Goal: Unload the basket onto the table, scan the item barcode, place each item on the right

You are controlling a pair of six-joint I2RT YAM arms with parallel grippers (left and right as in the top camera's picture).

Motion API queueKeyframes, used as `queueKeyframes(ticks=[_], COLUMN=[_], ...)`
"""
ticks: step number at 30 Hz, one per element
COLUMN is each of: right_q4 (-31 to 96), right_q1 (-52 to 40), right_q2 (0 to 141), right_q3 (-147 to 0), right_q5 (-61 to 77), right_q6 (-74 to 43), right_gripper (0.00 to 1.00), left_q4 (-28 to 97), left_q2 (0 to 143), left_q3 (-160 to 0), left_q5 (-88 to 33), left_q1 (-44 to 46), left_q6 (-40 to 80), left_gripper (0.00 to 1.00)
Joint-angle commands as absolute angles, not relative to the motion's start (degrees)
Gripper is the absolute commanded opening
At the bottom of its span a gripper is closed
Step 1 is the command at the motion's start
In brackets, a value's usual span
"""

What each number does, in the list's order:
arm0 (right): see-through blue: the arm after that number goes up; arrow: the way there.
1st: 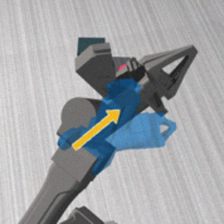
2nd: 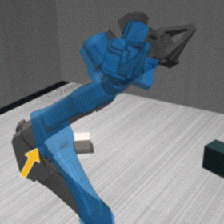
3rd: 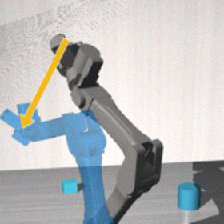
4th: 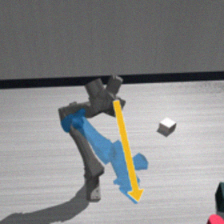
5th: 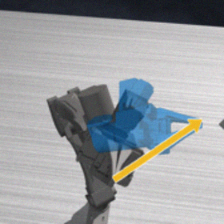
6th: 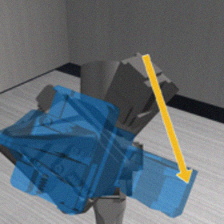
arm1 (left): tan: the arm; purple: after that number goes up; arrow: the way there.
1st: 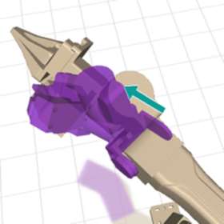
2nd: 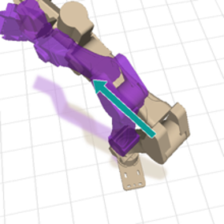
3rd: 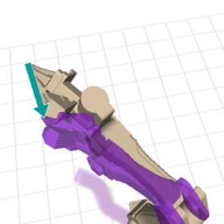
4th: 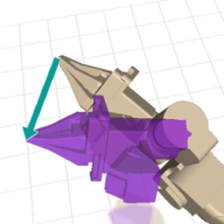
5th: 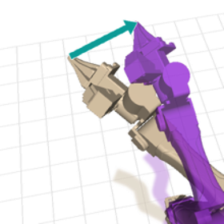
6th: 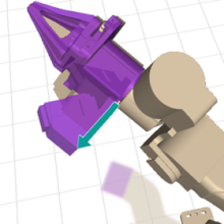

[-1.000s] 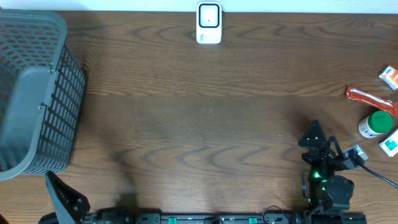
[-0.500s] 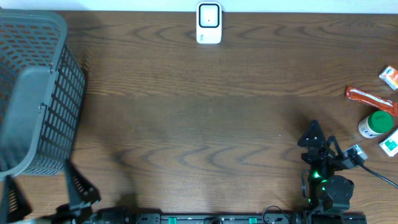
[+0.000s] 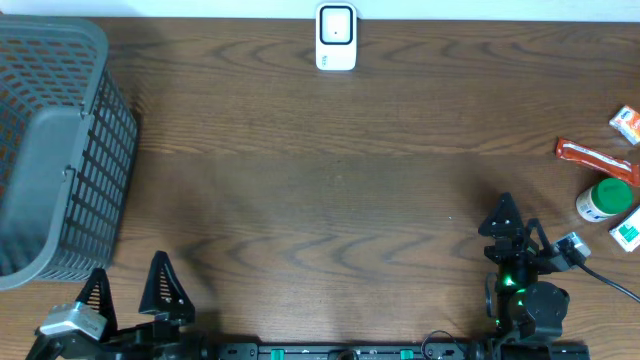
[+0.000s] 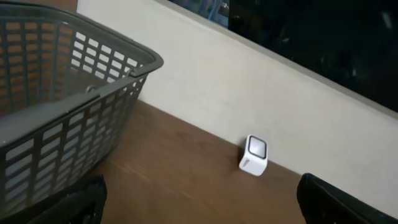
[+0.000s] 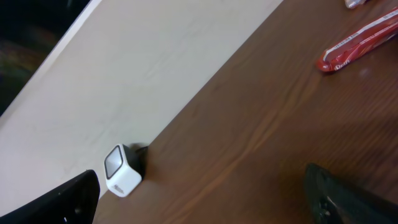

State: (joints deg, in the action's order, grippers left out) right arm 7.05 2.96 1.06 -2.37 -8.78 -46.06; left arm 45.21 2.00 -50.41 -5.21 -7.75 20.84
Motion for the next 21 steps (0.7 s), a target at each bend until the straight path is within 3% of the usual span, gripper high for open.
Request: queueKeyframes(ticks=[1,15,21], right_q4=[7.11,7.11,7.11], right_q1=[3.16,3.16,3.16], right_q2=[1.13,1.13,1.13], right_q3=[-2.00,-2.00,-2.00], right_q5=[-8.75,-8.75,-8.75], right_q6=[-45.34,-45.34,-45.34], right_gripper=[0.99,0.99,0.99], left_q4=[42.33,9.06,3.75], left_q2=[2.48,2.22,1.45], left_q3=[-47.35,-15.42,-7.14], left_q5=[-2.76,0.93,4.69], left_q1=[-7.57,-7.18,-5.85], left_q6=[22.20,26.50,26.48], left_gripper=[0.98,0.98,0.98])
